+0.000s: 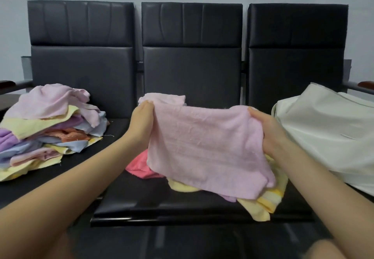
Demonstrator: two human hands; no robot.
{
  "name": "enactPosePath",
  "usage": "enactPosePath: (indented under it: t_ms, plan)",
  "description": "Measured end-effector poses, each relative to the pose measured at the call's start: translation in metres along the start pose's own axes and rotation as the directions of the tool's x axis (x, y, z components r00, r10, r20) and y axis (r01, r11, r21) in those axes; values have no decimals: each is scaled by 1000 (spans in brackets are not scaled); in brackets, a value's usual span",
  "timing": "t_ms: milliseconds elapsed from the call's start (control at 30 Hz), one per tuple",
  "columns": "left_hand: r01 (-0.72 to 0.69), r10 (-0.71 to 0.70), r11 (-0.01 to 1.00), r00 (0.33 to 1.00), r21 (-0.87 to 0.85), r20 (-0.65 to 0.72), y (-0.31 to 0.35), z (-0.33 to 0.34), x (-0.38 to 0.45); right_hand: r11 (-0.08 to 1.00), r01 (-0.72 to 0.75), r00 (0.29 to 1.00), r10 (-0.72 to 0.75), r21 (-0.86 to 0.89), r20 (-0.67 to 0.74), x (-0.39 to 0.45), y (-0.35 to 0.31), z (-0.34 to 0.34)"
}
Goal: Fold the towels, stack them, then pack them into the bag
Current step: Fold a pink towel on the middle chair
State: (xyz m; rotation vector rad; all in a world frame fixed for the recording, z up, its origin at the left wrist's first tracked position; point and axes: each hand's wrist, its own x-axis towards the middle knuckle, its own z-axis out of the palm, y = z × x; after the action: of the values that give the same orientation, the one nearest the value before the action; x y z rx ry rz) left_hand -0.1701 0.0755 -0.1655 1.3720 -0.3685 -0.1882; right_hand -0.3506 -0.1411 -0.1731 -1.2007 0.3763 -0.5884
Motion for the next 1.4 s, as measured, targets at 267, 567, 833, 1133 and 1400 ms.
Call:
enactPosePath:
  t_ms: [267, 567, 833, 1133, 1400]
  plan:
    - [48, -20, 926, 997, 375, -79, -21, -24, -40, 946, -113, 992, 123, -305, 14, -26, 9, -15]
    - [394, -352, 735, 917, 552, -187, -66, -34, -16, 558, -73, 968, 238, -827, 75, -12, 45, -16]
    - [61, -200, 830, 961, 555, 193, -53, -14, 2, 524, 129, 986, 26, -842, 167, 16, 56, 28]
    - [-296, 327, 636, 940, 713, 99, -52, -33, 41, 520, 406, 913, -190, -751, 361, 43, 68, 64]
    - [227, -181, 912, 970, 341, -162, -62, -76, 63, 488, 504, 861, -219, -713, 458, 39, 92, 114]
